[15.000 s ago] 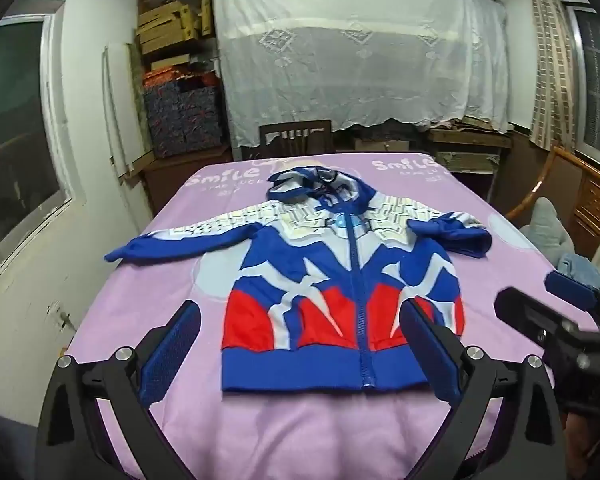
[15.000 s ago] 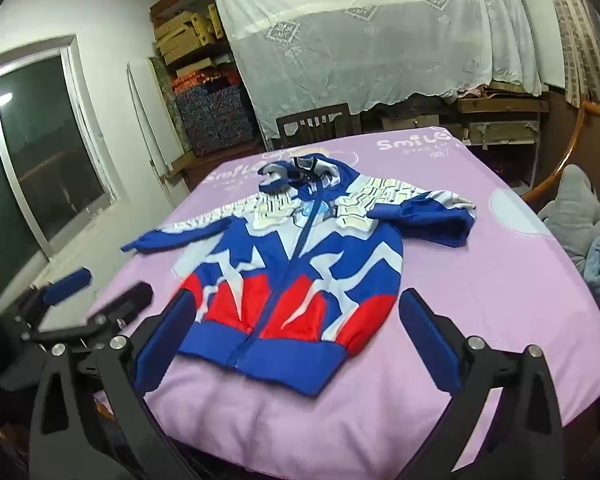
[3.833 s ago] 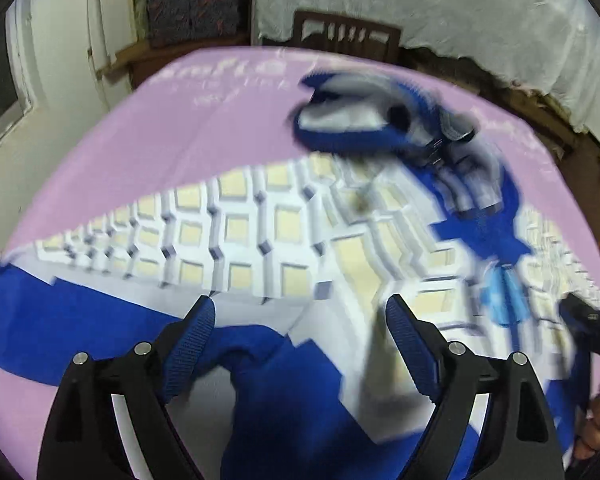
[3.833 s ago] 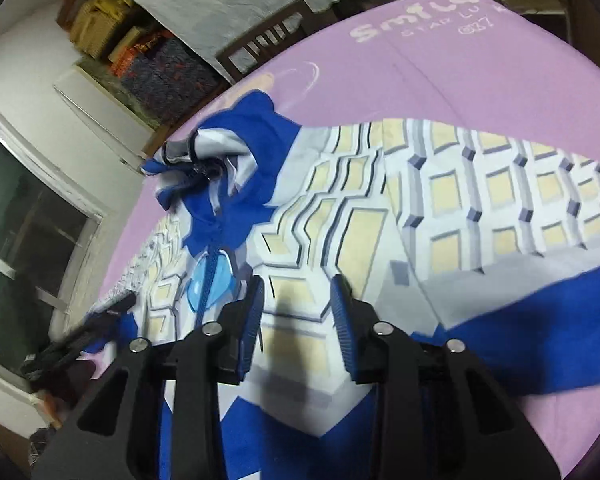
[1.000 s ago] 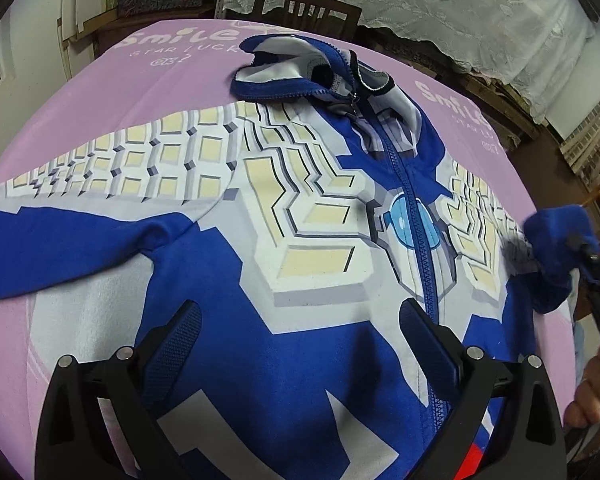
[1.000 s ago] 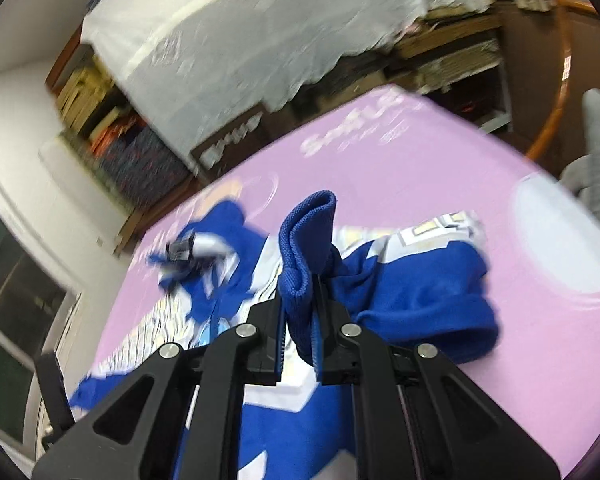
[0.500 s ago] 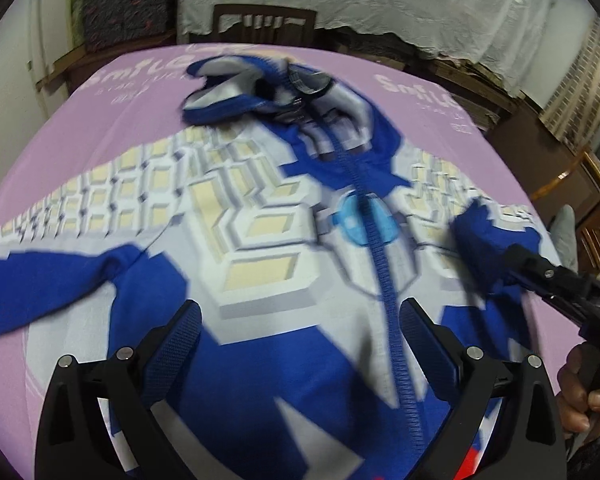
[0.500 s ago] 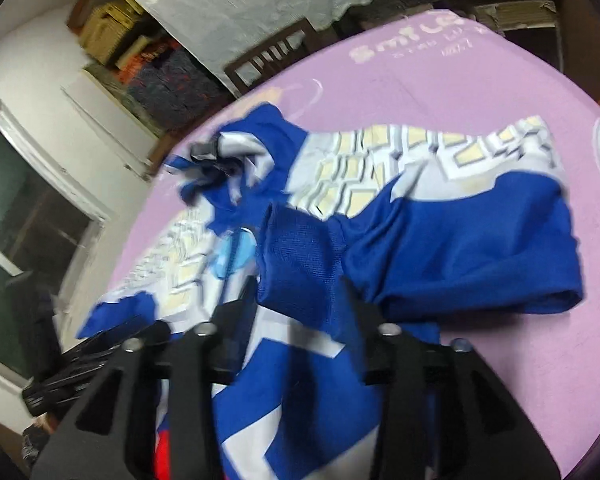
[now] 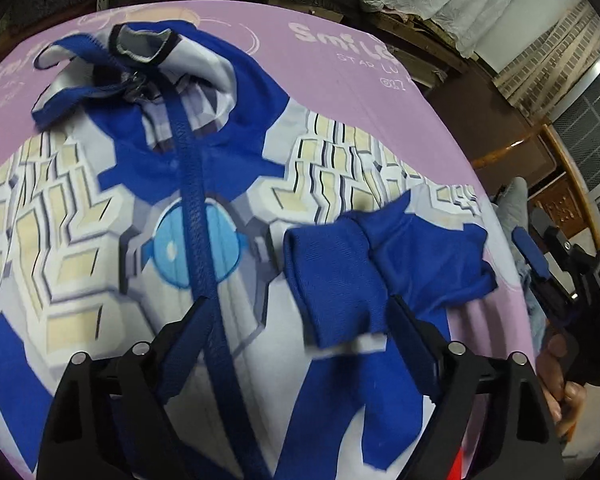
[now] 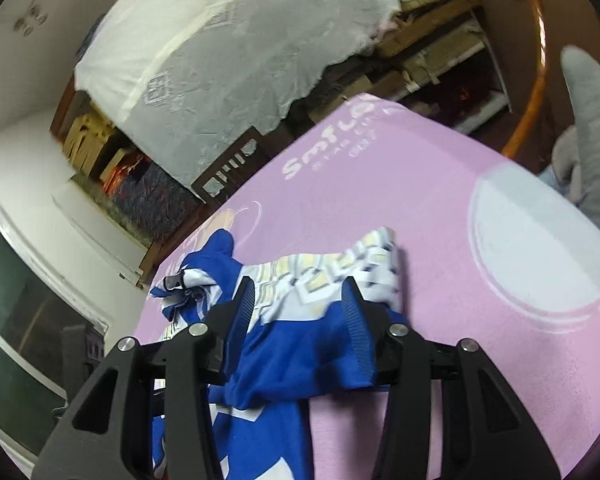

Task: Fold large clothes

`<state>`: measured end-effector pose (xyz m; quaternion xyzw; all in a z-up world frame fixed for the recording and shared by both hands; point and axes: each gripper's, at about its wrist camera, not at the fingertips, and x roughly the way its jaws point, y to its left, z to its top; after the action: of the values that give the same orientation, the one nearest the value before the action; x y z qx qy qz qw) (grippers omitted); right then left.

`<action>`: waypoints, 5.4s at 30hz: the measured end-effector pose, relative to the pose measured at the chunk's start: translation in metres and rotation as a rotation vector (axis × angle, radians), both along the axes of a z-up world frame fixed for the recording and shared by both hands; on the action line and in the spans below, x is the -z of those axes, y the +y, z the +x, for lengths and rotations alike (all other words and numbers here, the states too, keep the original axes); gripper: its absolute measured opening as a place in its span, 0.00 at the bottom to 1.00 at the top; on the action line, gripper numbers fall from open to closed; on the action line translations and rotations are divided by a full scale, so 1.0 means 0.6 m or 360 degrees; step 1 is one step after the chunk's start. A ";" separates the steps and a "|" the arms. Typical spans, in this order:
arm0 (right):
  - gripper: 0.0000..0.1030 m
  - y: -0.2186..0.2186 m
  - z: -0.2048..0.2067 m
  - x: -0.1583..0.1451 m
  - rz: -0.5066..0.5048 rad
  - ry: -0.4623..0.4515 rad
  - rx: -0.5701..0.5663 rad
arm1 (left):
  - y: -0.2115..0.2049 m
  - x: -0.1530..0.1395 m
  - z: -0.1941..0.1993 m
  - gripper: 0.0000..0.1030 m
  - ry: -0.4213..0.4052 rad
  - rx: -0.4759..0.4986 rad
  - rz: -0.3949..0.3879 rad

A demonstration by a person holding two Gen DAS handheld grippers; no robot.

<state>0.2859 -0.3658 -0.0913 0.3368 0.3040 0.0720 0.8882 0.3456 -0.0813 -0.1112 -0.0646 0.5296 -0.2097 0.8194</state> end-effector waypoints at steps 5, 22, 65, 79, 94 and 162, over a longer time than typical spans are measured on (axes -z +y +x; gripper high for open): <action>0.44 -0.014 0.001 0.002 0.0052 0.0017 -0.0013 | -0.030 -0.001 0.005 0.69 0.0022 0.0087 -0.0061; 0.43 -0.020 -0.003 0.009 0.0065 0.0025 0.0011 | -0.050 0.008 0.012 0.10 -0.0033 0.0066 -0.0003; 0.20 0.135 0.027 0.045 -0.0198 0.0157 -0.0476 | 0.244 -0.055 -0.038 0.02 -0.0396 -0.0524 0.0124; 0.11 0.136 0.065 0.020 -0.0298 0.0199 -0.0394 | 0.212 -0.097 -0.055 0.06 -0.0499 -0.0400 0.0157; 0.00 0.129 0.206 0.101 -0.0200 0.0405 -0.0326 | 0.138 0.007 0.041 0.12 -0.0293 -0.0242 0.0086; 0.46 0.160 -0.044 0.042 -0.0007 0.0119 -0.0393 | 0.639 -0.067 -0.184 0.12 -0.0384 -0.1391 0.0374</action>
<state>0.2594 -0.2700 -0.1165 0.2972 0.3762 0.1676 0.8614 0.2355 0.3019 -0.0709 -0.1634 0.3740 0.2105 0.8883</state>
